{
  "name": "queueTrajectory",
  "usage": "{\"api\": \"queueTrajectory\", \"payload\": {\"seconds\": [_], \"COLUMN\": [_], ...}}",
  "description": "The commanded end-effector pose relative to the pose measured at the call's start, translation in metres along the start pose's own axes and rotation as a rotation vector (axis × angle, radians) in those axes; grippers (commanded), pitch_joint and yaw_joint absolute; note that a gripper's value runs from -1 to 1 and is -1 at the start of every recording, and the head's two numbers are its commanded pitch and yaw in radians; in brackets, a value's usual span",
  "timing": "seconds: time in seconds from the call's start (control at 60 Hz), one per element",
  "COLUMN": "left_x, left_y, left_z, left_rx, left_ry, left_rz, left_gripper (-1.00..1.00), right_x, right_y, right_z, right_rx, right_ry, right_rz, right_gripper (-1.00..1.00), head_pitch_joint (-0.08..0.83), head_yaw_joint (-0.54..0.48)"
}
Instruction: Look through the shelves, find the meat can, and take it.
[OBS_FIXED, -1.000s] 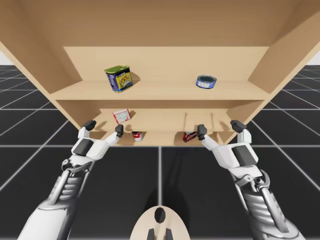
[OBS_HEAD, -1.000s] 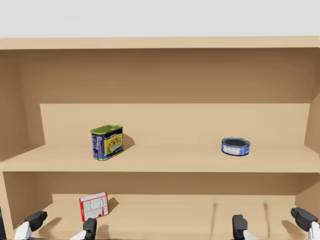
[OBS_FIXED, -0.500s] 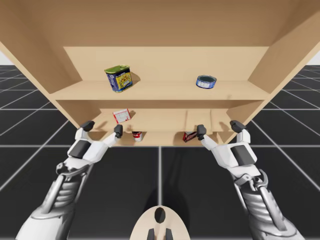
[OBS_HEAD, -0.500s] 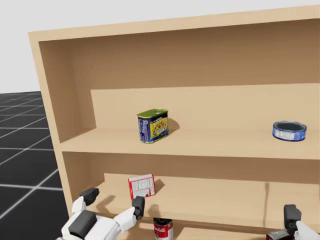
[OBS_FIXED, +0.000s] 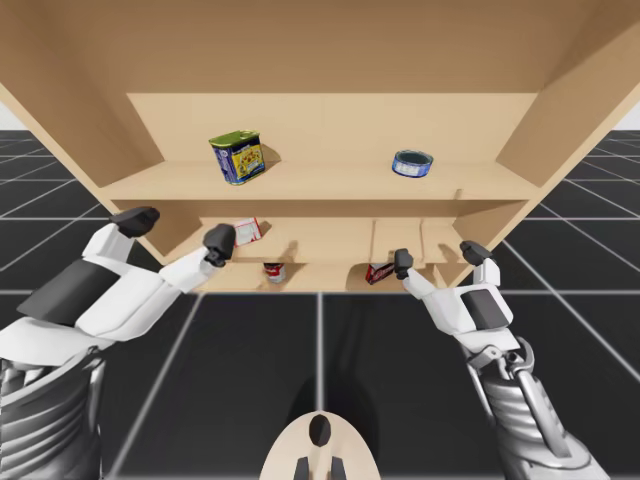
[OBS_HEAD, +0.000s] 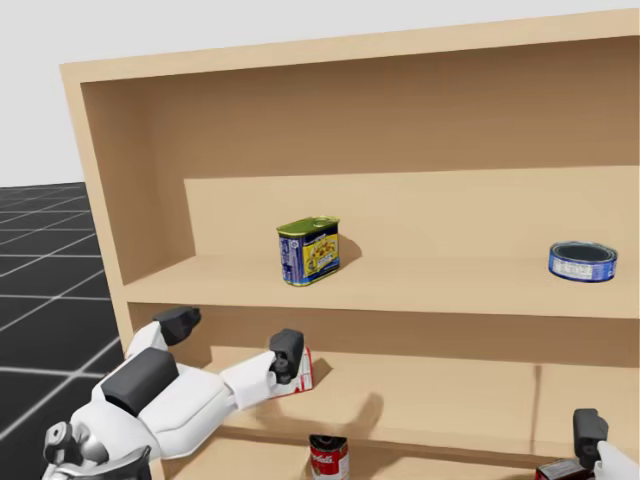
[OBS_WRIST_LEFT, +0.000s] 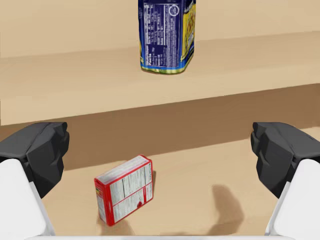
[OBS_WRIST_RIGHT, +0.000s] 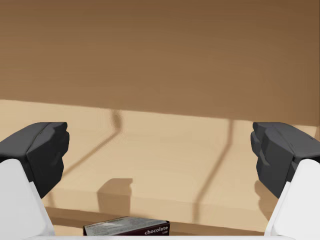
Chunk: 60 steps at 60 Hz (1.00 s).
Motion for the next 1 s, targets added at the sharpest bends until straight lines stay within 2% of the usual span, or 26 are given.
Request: {"api": "queueTrajectory", "payload": {"seconds": [0.017, 0.2, 0.3, 0.583, 0.633, 0.767, 0.917, 0.967, 1.0], "left_x": [0.022, 0.031, 0.033, 0.031, 0.029, 0.022, 0.016, 0.015, 0.015], "left_y": [-0.002, 0.002, 0.005, 0.008, 0.008, 0.010, 0.013, 0.013, 0.012], "left_z": [-0.018, -0.051, -0.069, -0.125, -0.135, -0.159, -0.171, -0.171, -0.169], "left_rx": [0.011, 0.018, 0.023, 0.019, 0.028, 0.035, 0.041, 0.044, 0.038], "left_ry": [0.027, 0.023, 0.038, 0.121, 0.138, 0.190, 0.210, 0.205, 0.197], "left_rz": [-0.036, -0.042, -0.033, 0.026, 0.020, 0.040, 0.036, 0.024, 0.021], "left_gripper": [-1.00, -1.00, -1.00, -1.00, -1.00, -1.00, -1.00, -0.71, 0.97], "right_x": [-0.001, -0.002, -0.002, 0.000, -0.001, -0.001, -0.001, -0.001, -0.001], "right_y": [0.001, 0.000, 0.000, -0.002, -0.002, -0.001, -0.002, -0.002, -0.002], "right_z": [0.000, -0.001, -0.001, -0.001, -0.001, -0.001, -0.002, -0.002, -0.002], "right_rx": [-0.002, -0.007, -0.008, -0.012, -0.012, -0.012, -0.015, -0.014, -0.014], "right_ry": [0.002, 0.003, 0.002, -0.002, -0.002, -0.002, -0.003, -0.003, -0.003], "right_rz": [-0.010, -0.008, -0.007, -0.007, -0.007, -0.004, -0.005, -0.004, -0.003], "right_gripper": [-1.00, -1.00, -1.00, -1.00, -1.00, -1.00, -1.00, -1.00, -1.00], "head_pitch_joint": [0.142, 0.142, 0.142, 0.148, 0.150, 0.156, 0.162, 0.164, 0.165], "head_yaw_joint": [0.22, 0.22, 0.22, 0.21, 0.21, 0.20, 0.20, 0.20, 0.20]}}
